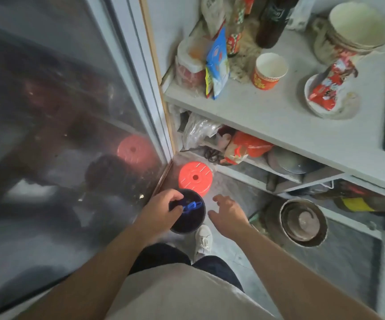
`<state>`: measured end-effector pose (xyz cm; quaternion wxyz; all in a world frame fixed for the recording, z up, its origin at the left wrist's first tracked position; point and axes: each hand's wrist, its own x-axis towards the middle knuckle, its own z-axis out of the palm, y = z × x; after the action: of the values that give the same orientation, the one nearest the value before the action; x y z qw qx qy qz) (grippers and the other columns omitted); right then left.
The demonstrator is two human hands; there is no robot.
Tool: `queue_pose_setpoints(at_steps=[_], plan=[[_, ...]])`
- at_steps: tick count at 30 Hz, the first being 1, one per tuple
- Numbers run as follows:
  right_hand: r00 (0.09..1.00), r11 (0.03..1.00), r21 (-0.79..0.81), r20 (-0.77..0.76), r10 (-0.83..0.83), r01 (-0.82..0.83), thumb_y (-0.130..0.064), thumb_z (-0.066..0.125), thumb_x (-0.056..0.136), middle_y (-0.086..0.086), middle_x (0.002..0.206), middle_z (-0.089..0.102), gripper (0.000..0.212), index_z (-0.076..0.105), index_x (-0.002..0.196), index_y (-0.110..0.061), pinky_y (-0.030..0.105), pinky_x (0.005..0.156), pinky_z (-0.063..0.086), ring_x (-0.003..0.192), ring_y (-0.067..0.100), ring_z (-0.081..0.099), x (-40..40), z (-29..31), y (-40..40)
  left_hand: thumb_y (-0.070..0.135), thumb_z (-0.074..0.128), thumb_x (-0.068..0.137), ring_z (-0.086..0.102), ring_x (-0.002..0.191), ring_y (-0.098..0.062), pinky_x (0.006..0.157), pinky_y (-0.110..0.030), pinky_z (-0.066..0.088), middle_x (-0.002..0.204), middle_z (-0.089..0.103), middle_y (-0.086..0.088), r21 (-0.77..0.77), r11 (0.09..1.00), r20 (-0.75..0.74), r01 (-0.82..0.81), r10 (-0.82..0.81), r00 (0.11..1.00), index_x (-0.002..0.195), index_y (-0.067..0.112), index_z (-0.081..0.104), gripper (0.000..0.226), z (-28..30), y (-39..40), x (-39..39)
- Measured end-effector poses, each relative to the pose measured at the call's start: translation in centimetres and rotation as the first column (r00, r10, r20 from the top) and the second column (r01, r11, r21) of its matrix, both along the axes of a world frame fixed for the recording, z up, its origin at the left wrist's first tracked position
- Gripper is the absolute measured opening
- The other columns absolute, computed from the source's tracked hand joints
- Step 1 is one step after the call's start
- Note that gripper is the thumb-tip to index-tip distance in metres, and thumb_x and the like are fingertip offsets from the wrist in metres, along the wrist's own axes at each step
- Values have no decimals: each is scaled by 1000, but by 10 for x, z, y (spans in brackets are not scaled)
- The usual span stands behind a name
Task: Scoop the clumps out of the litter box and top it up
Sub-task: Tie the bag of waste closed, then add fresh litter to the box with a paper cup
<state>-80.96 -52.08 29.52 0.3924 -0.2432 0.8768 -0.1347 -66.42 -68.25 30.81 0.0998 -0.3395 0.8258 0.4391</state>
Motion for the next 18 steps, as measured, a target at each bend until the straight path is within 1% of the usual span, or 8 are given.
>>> queue_pose_setpoints(at_steps=[1, 2, 4, 7, 10, 13, 15, 18], plan=[[999, 1000, 7, -45, -17, 17, -28, 58, 90, 10, 133, 55, 49, 51, 136, -16, 34, 97, 43, 122, 28, 51, 2, 11, 7, 22, 66, 87, 59, 106, 2, 92, -16, 42, 112, 64, 21, -17, 999, -12, 52, -52, 999, 116, 29, 65, 30, 4, 0, -2], [995, 999, 19, -97, -33, 35, -29, 57, 90, 9, 136, 53, 52, 47, 140, -17, 36, 100, 42, 126, 28, 48, 5, 22, 14, 22, 66, 87, 60, 109, -1, 95, -18, 43, 115, 65, 18, -34, 994, -27, 107, -108, 994, 117, 28, 65, 31, 8, 0, -5], [978, 996, 45, -199, -69, 79, -31, 56, 91, 8, 137, 51, 54, 44, 141, -18, 39, 101, 44, 127, 30, 45, 17, 41, 32, 25, 66, 88, 60, 115, -8, 100, -26, 45, 122, 65, 13, -91, 966, -49, 241, -246, 968, 121, 27, 63, 34, 15, 1, -11], [939, 970, 35, -262, -223, 240, -33, 57, 91, 8, 136, 51, 53, 44, 140, -16, 40, 102, 43, 126, 31, 45, 49, 60, 61, 30, 63, 91, 55, 125, -13, 101, -28, 40, 135, 60, 10, -177, 882, -50, 437, -452, 891, 130, 26, 59, 39, 28, 12, -18], [877, 913, -23, -267, -398, 408, -33, 57, 91, 8, 134, 53, 52, 47, 139, -16, 38, 103, 42, 125, 31, 46, 92, 71, 91, 30, 62, 93, 50, 130, -14, 104, -30, 38, 139, 56, 9, -215, 787, -70, 578, -603, 794, 132, 27, 57, 39, 36, 35, -20], [808, 849, -60, -279, -519, 525, -32, 57, 91, 8, 137, 52, 55, 46, 142, -18, 38, 104, 41, 127, 30, 44, 138, 81, 124, 30, 63, 93, 50, 130, -14, 103, -26, 36, 136, 58, 9, -206, 714, -109, 669, -696, 709, 130, 24, 59, 37, 41, 69, -14], [744, 790, -75, -292, -601, 609, -32, 57, 91, 9, 137, 52, 54, 45, 142, -17, 38, 104, 40, 127, 30, 44, 165, 87, 149, 30, 65, 92, 53, 127, -15, 102, -25, 36, 134, 59, 7, -205, 633, -125, 746, -773, 622, 128, 24, 60, 37, 44, 99, -7], [616, 664, -106, -290, -732, 740, -34, 55, 94, 8, 141, 49, 57, 41, 146, -16, 37, 106, 38, 131, 30, 41, 205, 89, 191, 30, 66, 92, 53, 127, -18, 103, -29, 38, 135, 59, 5, -202, 486, -129, 850, -874, 469, 127, 24, 61, 36, 47, 150, 3]])
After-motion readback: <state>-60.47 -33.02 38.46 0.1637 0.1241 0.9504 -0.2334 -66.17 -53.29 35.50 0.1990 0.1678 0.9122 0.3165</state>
